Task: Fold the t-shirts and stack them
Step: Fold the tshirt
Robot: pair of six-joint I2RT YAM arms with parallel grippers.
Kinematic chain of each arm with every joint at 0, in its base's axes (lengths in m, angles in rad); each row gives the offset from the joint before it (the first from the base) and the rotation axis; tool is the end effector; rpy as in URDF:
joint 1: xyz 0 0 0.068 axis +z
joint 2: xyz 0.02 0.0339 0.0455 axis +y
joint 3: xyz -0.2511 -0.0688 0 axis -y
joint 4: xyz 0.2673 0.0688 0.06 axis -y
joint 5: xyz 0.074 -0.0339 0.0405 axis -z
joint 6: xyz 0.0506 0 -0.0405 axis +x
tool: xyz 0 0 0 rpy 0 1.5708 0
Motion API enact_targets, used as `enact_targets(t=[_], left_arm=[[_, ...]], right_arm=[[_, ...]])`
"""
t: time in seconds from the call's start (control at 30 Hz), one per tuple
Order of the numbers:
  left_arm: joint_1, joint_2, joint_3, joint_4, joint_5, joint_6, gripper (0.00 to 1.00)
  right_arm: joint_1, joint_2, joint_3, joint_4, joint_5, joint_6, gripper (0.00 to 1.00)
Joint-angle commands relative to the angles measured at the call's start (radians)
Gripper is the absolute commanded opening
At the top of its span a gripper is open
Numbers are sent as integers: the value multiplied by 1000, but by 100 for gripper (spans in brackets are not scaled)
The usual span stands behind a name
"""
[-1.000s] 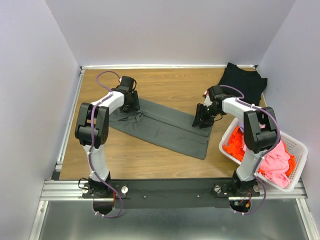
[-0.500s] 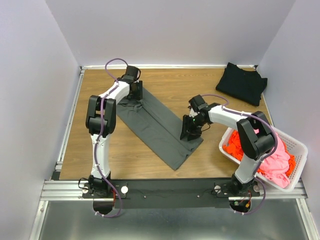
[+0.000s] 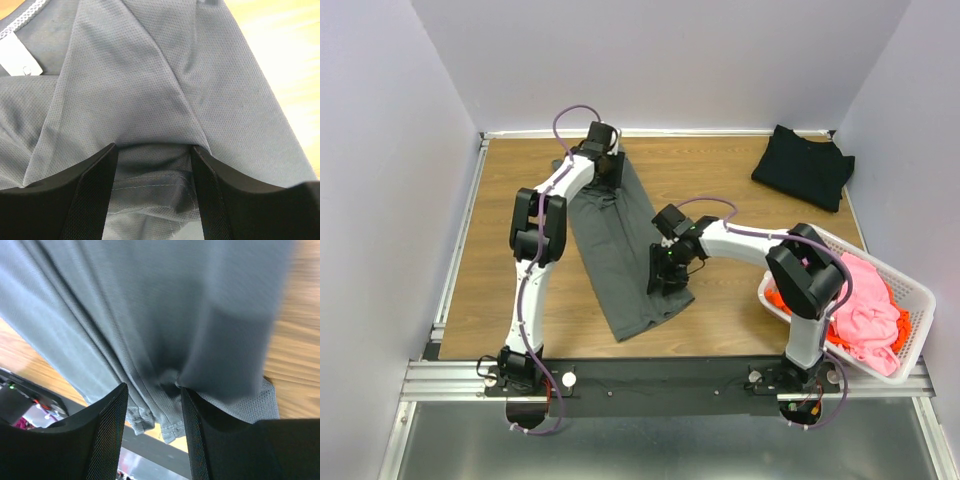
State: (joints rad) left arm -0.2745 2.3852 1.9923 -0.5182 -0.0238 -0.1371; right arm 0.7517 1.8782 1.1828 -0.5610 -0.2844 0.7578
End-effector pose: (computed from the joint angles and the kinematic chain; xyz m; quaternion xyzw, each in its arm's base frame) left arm 0.5287 -0.1476 0.1405 0.0611 0.9441 -0.0552 0.3193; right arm 0.2661 0.2682 0.1111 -0.0192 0.9778 0.2081 0.0170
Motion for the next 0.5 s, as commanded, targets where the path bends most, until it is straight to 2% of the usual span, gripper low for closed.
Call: enact_targets(t=[0.0,0.23,0.47], left_arm=[[-43,61,77,-26,94,31,68],[-112,117,160,-19,160,44,68],[-123,120,209,-9,99,19,68]], right_arm=[[57,81,40,-5,73,66,54],[81,110,84,-2,74,83,54],[84,91,94,-2,83,94,54]])
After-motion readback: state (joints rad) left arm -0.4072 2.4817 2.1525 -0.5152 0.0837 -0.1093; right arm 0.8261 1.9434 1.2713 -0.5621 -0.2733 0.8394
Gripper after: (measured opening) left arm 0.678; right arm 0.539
